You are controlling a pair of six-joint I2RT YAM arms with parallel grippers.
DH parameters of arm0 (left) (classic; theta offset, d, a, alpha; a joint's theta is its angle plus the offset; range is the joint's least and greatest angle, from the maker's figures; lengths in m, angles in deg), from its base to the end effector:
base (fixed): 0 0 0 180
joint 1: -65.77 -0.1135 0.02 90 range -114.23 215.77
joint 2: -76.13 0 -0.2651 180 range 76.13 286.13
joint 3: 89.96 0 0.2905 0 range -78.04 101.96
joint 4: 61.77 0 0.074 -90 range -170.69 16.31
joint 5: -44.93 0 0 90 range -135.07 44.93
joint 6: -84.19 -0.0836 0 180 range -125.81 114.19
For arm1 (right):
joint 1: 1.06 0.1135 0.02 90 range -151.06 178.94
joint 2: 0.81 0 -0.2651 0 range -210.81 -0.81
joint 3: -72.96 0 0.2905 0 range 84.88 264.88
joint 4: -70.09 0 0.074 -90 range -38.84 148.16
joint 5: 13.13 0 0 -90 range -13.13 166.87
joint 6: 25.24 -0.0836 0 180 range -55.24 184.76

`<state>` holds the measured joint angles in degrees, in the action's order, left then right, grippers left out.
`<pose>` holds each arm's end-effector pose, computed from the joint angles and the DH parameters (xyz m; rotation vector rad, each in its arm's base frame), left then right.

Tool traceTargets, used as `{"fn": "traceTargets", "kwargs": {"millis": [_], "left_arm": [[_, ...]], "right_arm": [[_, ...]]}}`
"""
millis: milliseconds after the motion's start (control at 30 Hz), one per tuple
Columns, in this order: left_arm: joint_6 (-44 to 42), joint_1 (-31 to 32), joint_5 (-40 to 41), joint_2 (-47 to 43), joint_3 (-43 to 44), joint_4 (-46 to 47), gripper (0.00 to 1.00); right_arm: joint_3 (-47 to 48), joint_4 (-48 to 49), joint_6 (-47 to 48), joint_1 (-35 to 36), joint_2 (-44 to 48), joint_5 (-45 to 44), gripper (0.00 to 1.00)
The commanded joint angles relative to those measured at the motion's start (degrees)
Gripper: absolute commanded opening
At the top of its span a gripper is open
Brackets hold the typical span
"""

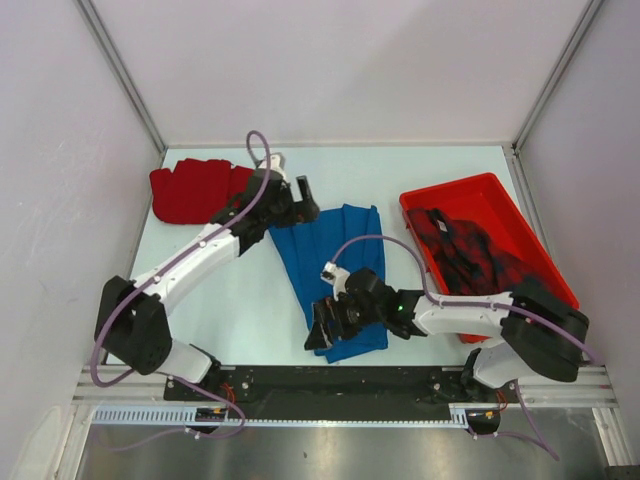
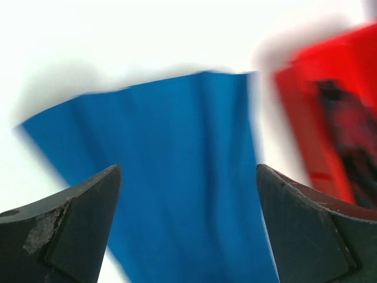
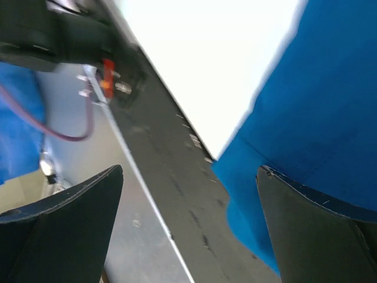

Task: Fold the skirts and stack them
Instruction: Fold the skirt at the center of the board.

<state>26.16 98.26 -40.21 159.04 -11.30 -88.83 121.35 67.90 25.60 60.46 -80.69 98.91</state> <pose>0.3508 -0.2150 0.2733 -0.0419 2.1693 -0.5725 0.1380 0.3201 0.1387 -0.7298 2.3678 1.3218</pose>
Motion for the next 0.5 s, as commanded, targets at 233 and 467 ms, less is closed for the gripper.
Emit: {"fn": "traceTargets", "kwargs": {"millis": [233, 467], "left_arm": [[-11.1, -5.8, -4.4, 8.8, 2.6, 2.6, 1.0], [-19.0, -6.9, -6.6, 23.3, 14.8, -3.8, 1.0]], "right_arm": [[1.2, -17.7, 1.7, 0.9, -3.0, -13.9, 1.0], [-0.2, -21.8, 2.2, -0.8, -3.6, -15.3, 1.0]]}}
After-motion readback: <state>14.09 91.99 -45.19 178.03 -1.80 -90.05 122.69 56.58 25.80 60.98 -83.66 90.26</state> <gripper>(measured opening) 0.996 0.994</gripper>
